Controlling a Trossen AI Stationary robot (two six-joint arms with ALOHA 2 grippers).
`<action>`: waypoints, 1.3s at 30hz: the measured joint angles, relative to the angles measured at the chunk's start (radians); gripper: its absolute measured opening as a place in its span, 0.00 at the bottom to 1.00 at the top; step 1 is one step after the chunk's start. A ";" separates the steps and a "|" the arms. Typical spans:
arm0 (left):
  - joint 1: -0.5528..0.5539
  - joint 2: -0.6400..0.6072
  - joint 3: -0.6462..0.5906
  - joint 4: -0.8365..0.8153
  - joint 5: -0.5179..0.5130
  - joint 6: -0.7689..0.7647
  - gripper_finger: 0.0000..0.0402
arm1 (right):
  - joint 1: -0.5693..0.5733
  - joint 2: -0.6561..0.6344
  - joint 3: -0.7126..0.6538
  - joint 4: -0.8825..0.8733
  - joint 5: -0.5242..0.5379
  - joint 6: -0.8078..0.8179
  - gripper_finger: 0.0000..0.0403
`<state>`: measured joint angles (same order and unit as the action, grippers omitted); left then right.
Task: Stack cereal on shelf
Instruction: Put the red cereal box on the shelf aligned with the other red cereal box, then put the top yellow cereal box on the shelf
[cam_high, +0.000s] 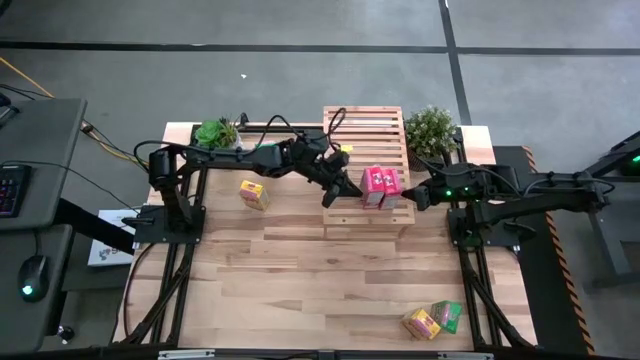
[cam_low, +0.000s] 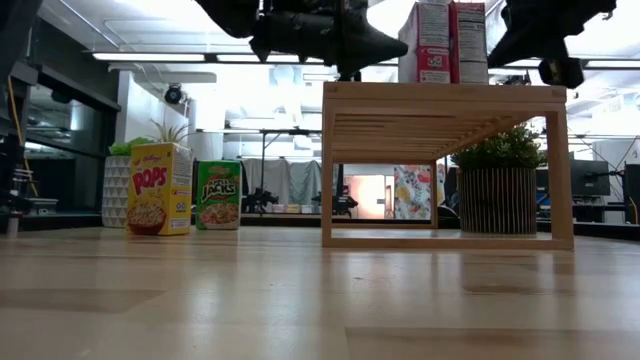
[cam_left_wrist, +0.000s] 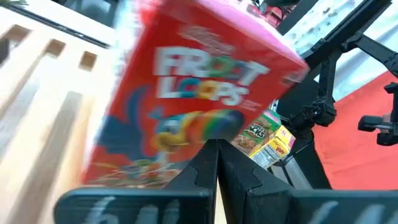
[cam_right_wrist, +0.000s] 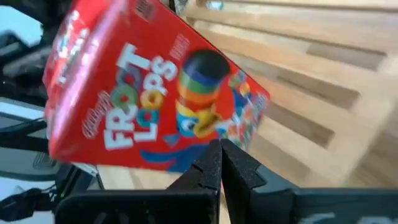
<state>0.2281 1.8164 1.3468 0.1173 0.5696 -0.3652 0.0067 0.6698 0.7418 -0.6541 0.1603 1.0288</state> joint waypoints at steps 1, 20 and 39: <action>0.010 0.000 0.000 -0.006 0.013 -0.007 0.00 | 0.000 -0.007 0.000 -0.007 -0.023 0.007 0.00; 0.079 0.000 0.000 -0.045 -0.026 0.002 0.00 | 0.019 0.108 0.000 0.104 -0.202 0.003 0.00; 0.086 0.000 0.000 -0.045 -0.022 0.035 0.00 | 0.018 0.102 0.000 0.142 -0.242 0.004 0.00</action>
<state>0.3138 1.8164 1.3468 0.0727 0.5472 -0.3298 0.0242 0.7720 0.7418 -0.5116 -0.0816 1.0323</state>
